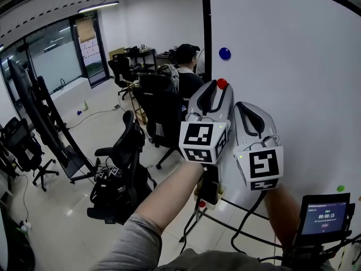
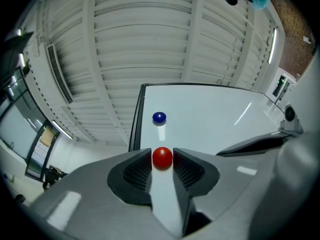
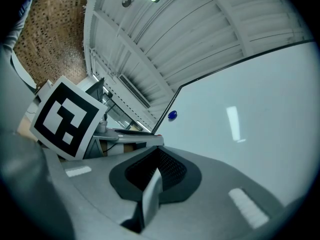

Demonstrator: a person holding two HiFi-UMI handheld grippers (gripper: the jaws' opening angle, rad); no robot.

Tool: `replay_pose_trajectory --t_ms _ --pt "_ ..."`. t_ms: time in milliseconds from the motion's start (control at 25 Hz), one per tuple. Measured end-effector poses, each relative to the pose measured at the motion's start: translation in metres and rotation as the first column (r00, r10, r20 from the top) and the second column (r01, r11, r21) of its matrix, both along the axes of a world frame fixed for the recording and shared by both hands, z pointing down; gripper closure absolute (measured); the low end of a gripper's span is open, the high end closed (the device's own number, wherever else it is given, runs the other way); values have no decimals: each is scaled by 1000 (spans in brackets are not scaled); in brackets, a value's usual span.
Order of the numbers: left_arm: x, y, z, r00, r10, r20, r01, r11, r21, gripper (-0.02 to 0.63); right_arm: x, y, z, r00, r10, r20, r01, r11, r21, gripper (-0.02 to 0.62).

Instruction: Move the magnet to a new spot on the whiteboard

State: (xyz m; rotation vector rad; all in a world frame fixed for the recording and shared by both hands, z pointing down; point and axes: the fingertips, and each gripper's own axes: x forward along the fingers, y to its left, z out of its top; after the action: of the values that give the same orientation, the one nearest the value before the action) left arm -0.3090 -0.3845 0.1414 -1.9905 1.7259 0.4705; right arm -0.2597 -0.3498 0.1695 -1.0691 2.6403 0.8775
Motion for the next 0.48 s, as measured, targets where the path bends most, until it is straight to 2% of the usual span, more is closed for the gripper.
replay_pose_trajectory --t_ms 240,480 --pt "6 10 17 998 -56 20 55 998 26 499 7 -7 9 1000 12 -6 -13 999 -30 591" --pt "39 25 36 997 -48 52 47 999 23 606 35 -6 17 999 46 -3 -46 997 -54 591"
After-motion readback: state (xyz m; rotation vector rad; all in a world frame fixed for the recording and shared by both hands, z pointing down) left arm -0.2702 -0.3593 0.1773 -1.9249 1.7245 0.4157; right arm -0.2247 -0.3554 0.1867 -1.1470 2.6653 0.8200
